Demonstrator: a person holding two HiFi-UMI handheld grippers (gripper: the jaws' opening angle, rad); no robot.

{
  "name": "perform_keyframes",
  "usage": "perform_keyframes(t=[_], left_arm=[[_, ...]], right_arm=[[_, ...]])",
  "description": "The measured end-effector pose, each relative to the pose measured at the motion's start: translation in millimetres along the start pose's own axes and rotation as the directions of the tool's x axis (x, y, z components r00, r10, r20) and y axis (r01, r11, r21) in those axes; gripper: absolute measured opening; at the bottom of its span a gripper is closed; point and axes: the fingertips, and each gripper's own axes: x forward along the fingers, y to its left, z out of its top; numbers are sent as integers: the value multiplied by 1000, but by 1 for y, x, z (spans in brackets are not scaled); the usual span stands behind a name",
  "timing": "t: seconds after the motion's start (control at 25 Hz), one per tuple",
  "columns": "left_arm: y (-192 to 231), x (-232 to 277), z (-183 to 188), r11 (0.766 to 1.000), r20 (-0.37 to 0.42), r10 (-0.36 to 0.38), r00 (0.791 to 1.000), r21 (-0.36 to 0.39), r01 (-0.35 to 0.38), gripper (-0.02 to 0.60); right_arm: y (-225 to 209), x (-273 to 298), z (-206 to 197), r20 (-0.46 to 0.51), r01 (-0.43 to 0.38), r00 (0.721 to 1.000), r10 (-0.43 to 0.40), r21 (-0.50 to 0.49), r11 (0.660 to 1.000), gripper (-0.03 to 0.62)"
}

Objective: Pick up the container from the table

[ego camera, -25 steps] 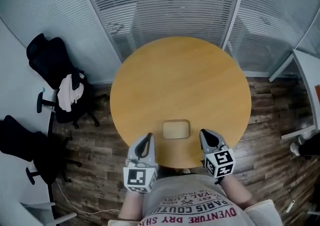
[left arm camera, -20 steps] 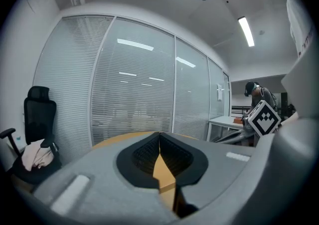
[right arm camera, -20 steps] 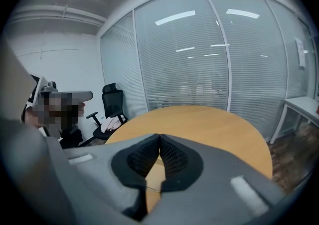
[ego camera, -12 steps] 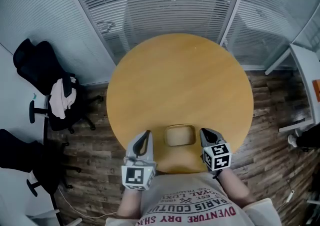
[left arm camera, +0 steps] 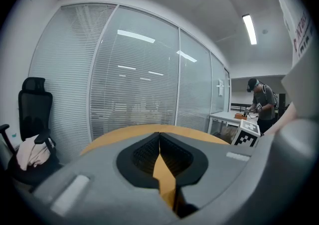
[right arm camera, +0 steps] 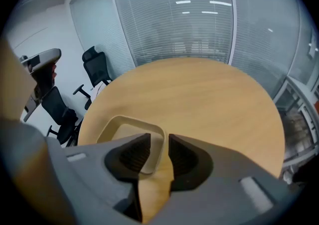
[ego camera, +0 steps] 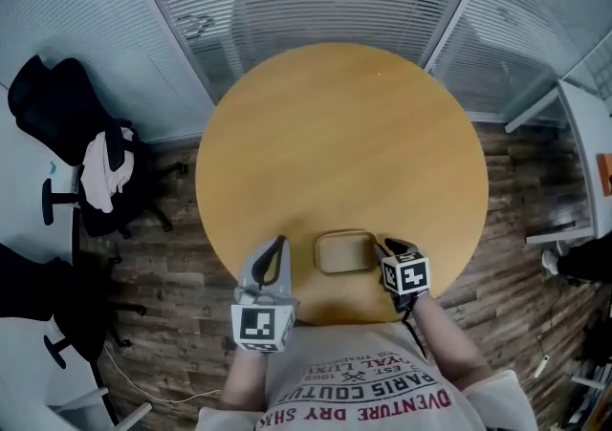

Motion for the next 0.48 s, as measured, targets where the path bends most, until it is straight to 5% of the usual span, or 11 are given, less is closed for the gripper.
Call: perform_keyframes(t=[0.48], left_arm=[[0, 6, -15, 1000, -55, -1, 998, -6, 1, 8]], right_arm=[[-10, 50, -44, -245, -3, 969, 36, 134, 991, 118]])
